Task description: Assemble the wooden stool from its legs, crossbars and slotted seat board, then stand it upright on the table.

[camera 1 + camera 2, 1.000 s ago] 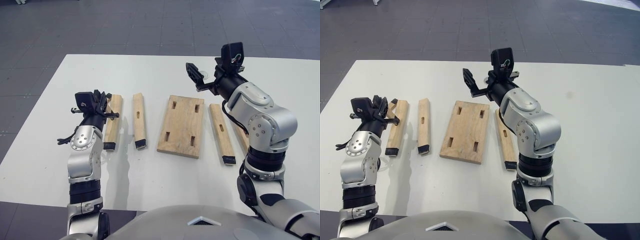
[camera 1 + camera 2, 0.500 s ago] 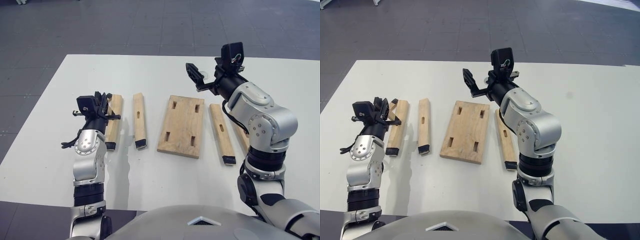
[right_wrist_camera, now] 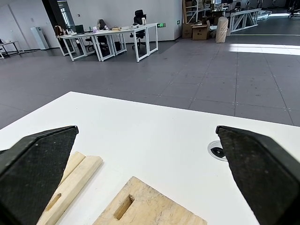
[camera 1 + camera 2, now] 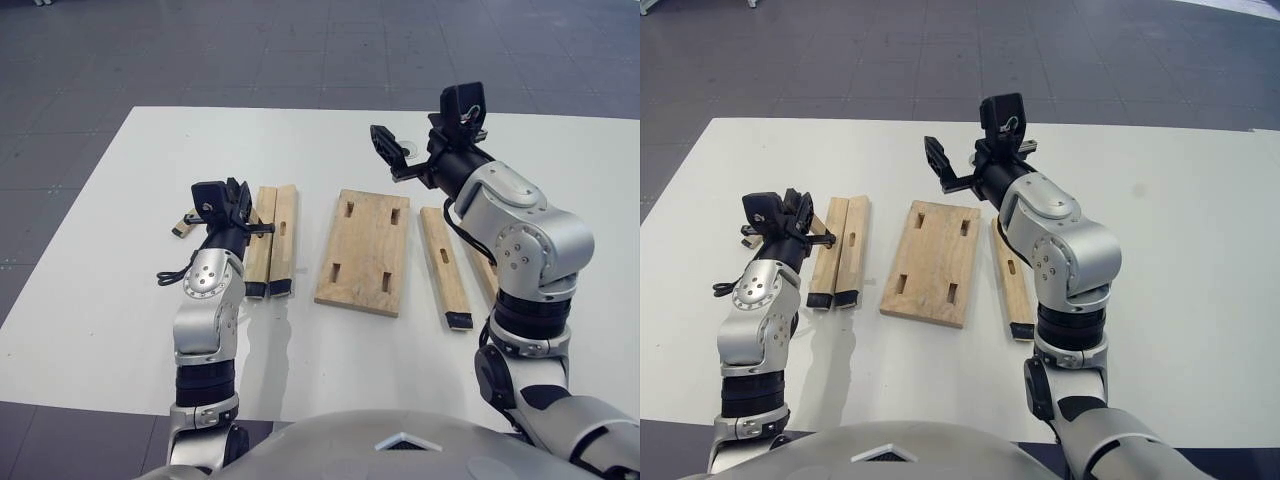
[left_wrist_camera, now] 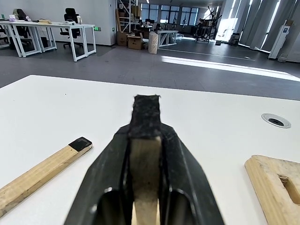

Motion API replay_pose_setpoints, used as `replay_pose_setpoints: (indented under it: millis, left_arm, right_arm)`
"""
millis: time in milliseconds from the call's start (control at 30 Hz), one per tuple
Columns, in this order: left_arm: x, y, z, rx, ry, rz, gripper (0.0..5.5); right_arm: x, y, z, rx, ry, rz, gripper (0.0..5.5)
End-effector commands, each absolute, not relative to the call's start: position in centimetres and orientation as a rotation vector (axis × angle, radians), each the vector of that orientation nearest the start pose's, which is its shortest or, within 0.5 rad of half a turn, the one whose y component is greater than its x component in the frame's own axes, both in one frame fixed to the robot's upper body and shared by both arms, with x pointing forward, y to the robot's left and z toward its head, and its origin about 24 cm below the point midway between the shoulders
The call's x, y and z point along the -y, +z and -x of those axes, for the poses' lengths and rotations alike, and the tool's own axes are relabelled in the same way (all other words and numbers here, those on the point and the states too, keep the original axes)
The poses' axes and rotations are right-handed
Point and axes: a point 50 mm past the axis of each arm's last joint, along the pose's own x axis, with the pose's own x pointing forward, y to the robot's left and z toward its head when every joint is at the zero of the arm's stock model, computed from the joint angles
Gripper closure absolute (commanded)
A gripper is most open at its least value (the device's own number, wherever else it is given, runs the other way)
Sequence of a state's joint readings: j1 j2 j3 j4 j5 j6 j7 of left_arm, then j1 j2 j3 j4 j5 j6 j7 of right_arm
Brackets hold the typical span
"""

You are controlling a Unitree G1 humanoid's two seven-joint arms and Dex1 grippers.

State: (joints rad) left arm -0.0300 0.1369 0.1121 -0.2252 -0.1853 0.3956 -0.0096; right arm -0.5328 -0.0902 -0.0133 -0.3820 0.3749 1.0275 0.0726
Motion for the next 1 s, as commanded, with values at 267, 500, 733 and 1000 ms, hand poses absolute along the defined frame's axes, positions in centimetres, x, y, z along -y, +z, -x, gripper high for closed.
replay_pose_setpoints:
  millis: [267, 500, 733, 1000]
  left_arm:
    - [-20.6, 3.2, -24.5, -0.301, 0.139, -0.018, 5.05]
    - [-20.4, 3.2, -24.4, -0.295, 0.141, 0.002, 5.05]
    - [-20.1, 5.8, -25.4, -0.219, 0.11, 0.019, 3.85]
    - [-19.9, 10.1, -26.8, -0.107, 0.102, 0.012, 2.39]
  right_arm:
    - [9.6, 18.3, -29.9, -0.122, 0.464, -0.086, 0.0]
    - [9.5, 18.4, -29.9, -0.12, 0.47, -0.083, 0.0]
    - [9.3, 18.3, -29.8, -0.123, 0.471, -0.082, 0.0]
    - [9.2, 18.2, -29.7, -0.125, 0.471, -0.084, 0.0]
